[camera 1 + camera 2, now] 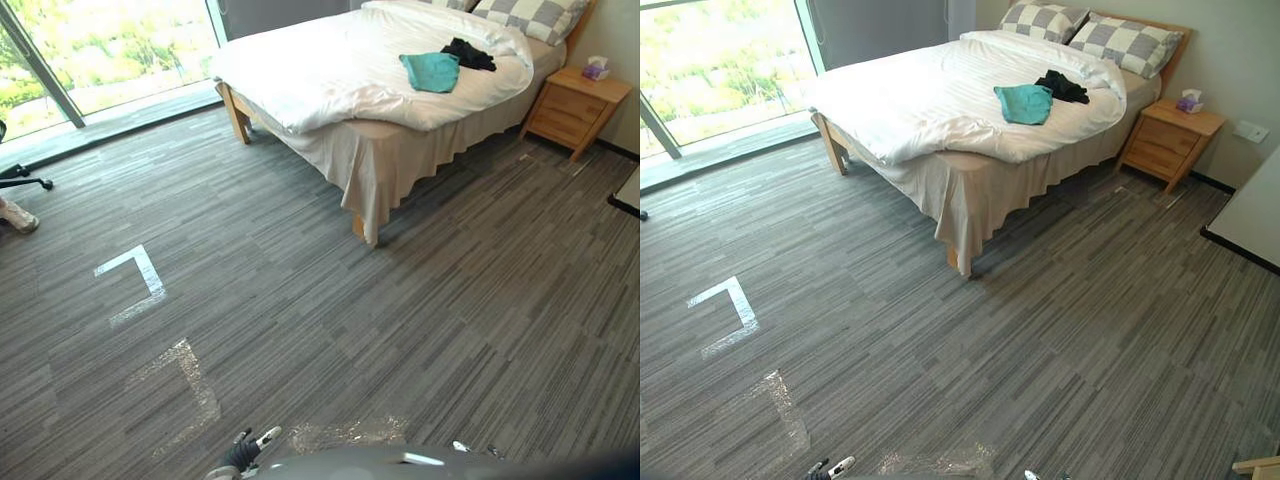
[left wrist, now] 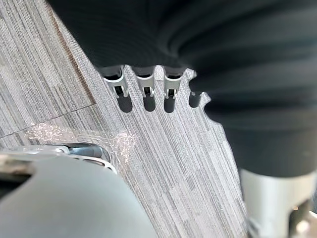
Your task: Tidy the bed and pick cloth on bed and put in laundry
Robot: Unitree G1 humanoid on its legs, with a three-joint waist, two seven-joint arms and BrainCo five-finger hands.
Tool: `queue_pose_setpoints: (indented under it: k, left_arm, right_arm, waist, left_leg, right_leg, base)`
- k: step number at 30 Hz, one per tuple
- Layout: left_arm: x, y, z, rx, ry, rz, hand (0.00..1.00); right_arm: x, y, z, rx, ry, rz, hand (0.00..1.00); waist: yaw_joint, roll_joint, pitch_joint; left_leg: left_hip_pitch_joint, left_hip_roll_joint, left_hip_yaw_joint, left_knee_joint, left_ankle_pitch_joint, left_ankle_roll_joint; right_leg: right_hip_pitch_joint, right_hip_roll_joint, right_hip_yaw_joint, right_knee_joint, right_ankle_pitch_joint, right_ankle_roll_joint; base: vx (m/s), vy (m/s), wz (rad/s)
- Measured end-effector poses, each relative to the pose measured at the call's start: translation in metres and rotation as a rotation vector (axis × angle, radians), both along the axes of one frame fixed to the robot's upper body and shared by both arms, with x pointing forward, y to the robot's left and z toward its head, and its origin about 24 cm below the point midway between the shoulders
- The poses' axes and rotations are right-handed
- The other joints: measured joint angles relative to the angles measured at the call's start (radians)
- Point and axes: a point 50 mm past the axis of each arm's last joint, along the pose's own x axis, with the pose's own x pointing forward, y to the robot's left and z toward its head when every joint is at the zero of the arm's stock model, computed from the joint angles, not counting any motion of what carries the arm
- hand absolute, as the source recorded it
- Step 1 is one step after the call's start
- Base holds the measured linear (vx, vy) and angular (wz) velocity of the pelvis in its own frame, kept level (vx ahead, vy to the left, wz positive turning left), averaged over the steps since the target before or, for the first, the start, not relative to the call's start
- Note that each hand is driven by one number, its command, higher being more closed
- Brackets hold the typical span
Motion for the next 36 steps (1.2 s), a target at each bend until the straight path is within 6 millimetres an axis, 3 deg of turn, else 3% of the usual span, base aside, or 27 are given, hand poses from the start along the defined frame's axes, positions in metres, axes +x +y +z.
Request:
queue_pose_setpoints:
  k: [1, 3, 5, 10, 11, 12, 14, 15, 18, 19, 20, 21, 23, 25, 27, 28, 31, 34, 36]
  left_arm:
    - [0.002, 0.001, 0.000, 0.002, -0.003, -0.012, 0.00]
    - [0.006, 0.002, 0.001, -0.001, -0.016, -0.027, 0.00]
    - [0.007, 0.007, 0.002, 0.009, -0.021, -0.032, 0.00]
    - [0.009, 0.013, 0.004, 0.022, -0.028, -0.030, 0.00]
    - [0.011, 0.013, 0.004, 0.021, -0.027, -0.031, 0.00]
    - [0.012, 0.013, 0.004, 0.027, -0.022, -0.046, 0.00]
    - [0.011, 0.013, 0.003, 0.027, -0.019, -0.042, 0.00]
    - [0.006, 0.013, 0.003, 0.025, -0.012, -0.023, 0.00]
    - [0.005, 0.014, 0.003, 0.022, -0.013, -0.019, 0.00]
    - [0.004, 0.013, 0.003, 0.023, -0.012, -0.023, 0.00]
    - [0.004, 0.009, 0.002, 0.015, -0.012, -0.014, 0.00]
    - [0.002, 0.004, 0.001, 0.003, -0.014, -0.008, 0.00]
    - [0.005, 0.002, 0.001, 0.003, -0.036, -0.002, 0.00]
    - [0.005, -0.005, 0.001, -0.011, -0.060, 0.047, 0.00]
    - [0.006, -0.004, 0.002, -0.006, -0.087, 0.063, 0.00]
    - [0.007, -0.004, 0.003, -0.001, -0.098, 0.062, 0.00]
    - [0.010, -0.006, 0.004, -0.008, -0.128, 0.064, 0.00]
    - [0.018, -0.004, 0.008, -0.006, -0.174, 0.096, 0.00]
    - [0.023, 0.001, 0.011, -0.008, -0.210, 0.142, 0.00]
  right_arm:
    - [0.001, 0.001, 0.000, 0.004, -0.010, -0.015, 0.00]
    - [0.004, 0.002, 0.001, 0.014, -0.033, -0.053, 0.00]
    - [0.005, 0.007, 0.000, 0.037, -0.043, -0.101, 0.00]
    - [0.002, 0.012, -0.003, 0.070, -0.038, -0.188, 0.00]
    - [0.000, 0.011, -0.003, 0.081, -0.040, -0.244, 0.00]
    - [-0.001, 0.013, -0.003, 0.092, -0.038, -0.266, 0.00]
    - [-0.001, 0.014, -0.003, 0.100, -0.039, -0.269, 0.00]
    - [-0.003, 0.015, -0.003, 0.106, -0.042, -0.281, 0.00]
    - [-0.011, 0.018, -0.003, 0.118, -0.036, -0.286, 0.00]
    - [-0.016, 0.017, -0.003, 0.123, -0.026, -0.295, 0.00]
    - [-0.020, 0.017, -0.003, 0.127, -0.014, -0.300, 0.00]
    - [-0.025, 0.013, -0.003, 0.125, -0.010, -0.329, 0.00]
    - [-0.025, 0.012, -0.003, 0.123, -0.009, -0.347, 0.00]
    - [-0.026, 0.003, -0.003, 0.090, 0.001, -0.311, 0.00]
    - [-0.022, -0.004, -0.002, 0.072, 0.003, -0.252, 0.00]
    - [-0.021, -0.005, -0.003, 0.074, 0.013, -0.228, 0.00]
    - [-0.014, -0.009, -0.002, 0.072, -0.004, -0.185, 0.00]
    - [0.011, -0.008, 0.002, 0.082, -0.111, -0.156, 0.00]
    - [0.022, -0.002, 0.005, 0.089, -0.172, -0.115, 0.00]
  waist:
    - [0.000, -0.004, 0.008]
    - [-0.002, -0.011, 0.035]
    - [-0.007, -0.025, 0.045]
    - [-0.014, -0.036, 0.080]
    - [-0.012, -0.033, 0.094]
    - [-0.008, -0.030, 0.097]
    - [-0.003, -0.028, 0.097]
    - [0.002, -0.031, 0.097]
    - [-0.001, -0.034, 0.098]
    - [-0.006, -0.027, 0.096]
    - [-0.014, -0.009, 0.089]
    - [-0.035, 0.012, 0.070]
    - [-0.039, 0.019, 0.071]
    - [-0.037, 0.050, 0.063]
    - [-0.032, 0.059, 0.075]
    - [-0.028, 0.053, 0.077]
    - [0.009, 0.050, 0.079]
    - [0.045, 0.035, 0.087]
    - [0.066, 0.004, 0.095]
  left_leg:
    - [-0.003, -0.005, 0.006, 0.001, -0.006, 0.010]
    - [0.002, -0.008, 0.018, 0.016, -0.014, 0.023]
    - [0.005, -0.011, 0.025, 0.030, -0.019, 0.028]
    - [0.056, 0.006, 0.042, 0.020, -0.029, 0.020]
    - [0.078, 0.023, 0.044, 0.013, -0.039, 0.017]
    - [0.086, 0.042, 0.060, 0.020, -0.060, 0.008]
    - [0.086, 0.075, 0.091, 0.046, -0.090, -0.009]
    - [0.089, 0.104, 0.125, 0.086, -0.128, -0.035]
    - [0.110, 0.125, 0.170, 0.143, -0.188, -0.088]
    - [0.135, 0.137, 0.185, 0.151, -0.218, -0.102]
    - [0.148, 0.159, 0.196, 0.151, -0.231, -0.107]
    - [0.147, 0.200, 0.206, 0.179, -0.224, -0.094]
    - [0.120, 0.250, 0.190, 0.304, -0.178, -0.108]
    - [0.005, 0.337, 0.096, 0.651, -0.117, -0.070]
    - [-0.108, 0.364, 0.019, 0.948, -0.141, -0.087]
    - [-0.179, 0.342, -0.024, 1.082, -0.167, -0.089]
    - [-0.317, 0.273, -0.043, 1.167, -0.209, -0.074]
    - [-0.488, 0.180, -0.035, 0.994, -0.246, -0.031]
    - [-0.523, 0.125, 0.034, 0.722, -0.206, -0.022]
  right_leg:
    - [-0.051, -0.015, 0.000, 0.109, -0.048, 0.038]
    - [-0.135, -0.041, -0.016, 0.308, -0.071, 0.070]
    - [-0.184, -0.064, -0.040, 0.416, -0.070, 0.072]
    - [-0.162, -0.067, -0.114, 0.413, -0.068, 0.065]
    - [-0.192, -0.069, -0.149, 0.453, -0.103, 0.028]
    - [-0.216, -0.072, -0.175, 0.439, -0.113, 0.017]
    - [-0.262, -0.081, -0.208, 0.406, -0.096, 0.018]
    - [-0.317, -0.103, -0.234, 0.342, -0.044, 0.018]
    - [-0.369, -0.149, -0.262, 0.250, 0.035, 0.014]
    - [-0.371, -0.162, -0.268, 0.254, 0.078, -0.003]
    - [-0.381, -0.150, -0.277, 0.290, 0.096, -0.024]
    - [-0.398, -0.121, -0.298, 0.357, 0.022, -0.060]
    - [-0.381, -0.093, -0.300, 0.381, -0.025, -0.103]
    - [-0.304, -0.024, -0.286, 0.332, -0.072, -0.146]
    - [-0.194, 0.038, -0.246, 0.237, -0.081, -0.149]
    - [-0.118, 0.057, -0.223, 0.178, -0.082, -0.151]
    - [-0.016, 0.073, -0.149, 0.094, -0.079, -0.147]
    - [0.083, 0.060, -0.050, 0.015, -0.080, -0.141]
    - [0.167, 0.003, -0.011, -0.026, -0.109, -0.089]
  base:
    - [-0.03, 0.002, -0.09]
    - [-0.03, 0.018, -0.15]
    - [-0.02, 0.020, -0.11]
    - [0.04, 0.001, -0.16]
    - [0.04, -0.032, -0.17]
    - [0.05, -0.024, -0.29]
    - [0.05, -0.011, -0.45]
    - [0.16, -0.057, -0.52]
    - [0.40, -0.163, -0.50]
    - [0.49, -0.188, -0.39]
    - [0.54, -0.228, -0.14]
    - [0.55, -0.274, -0.14]
    - [0.54, -0.325, -0.24]
    - [0.54, -0.297, -0.38]
    - [0.62, -0.226, -0.43]
    - [0.50, -0.171, -0.48]
    - [0.42, -0.082, -0.88]
    - [0.49, 0.087, -1.09]
    - [0.55, 0.184, -0.86]
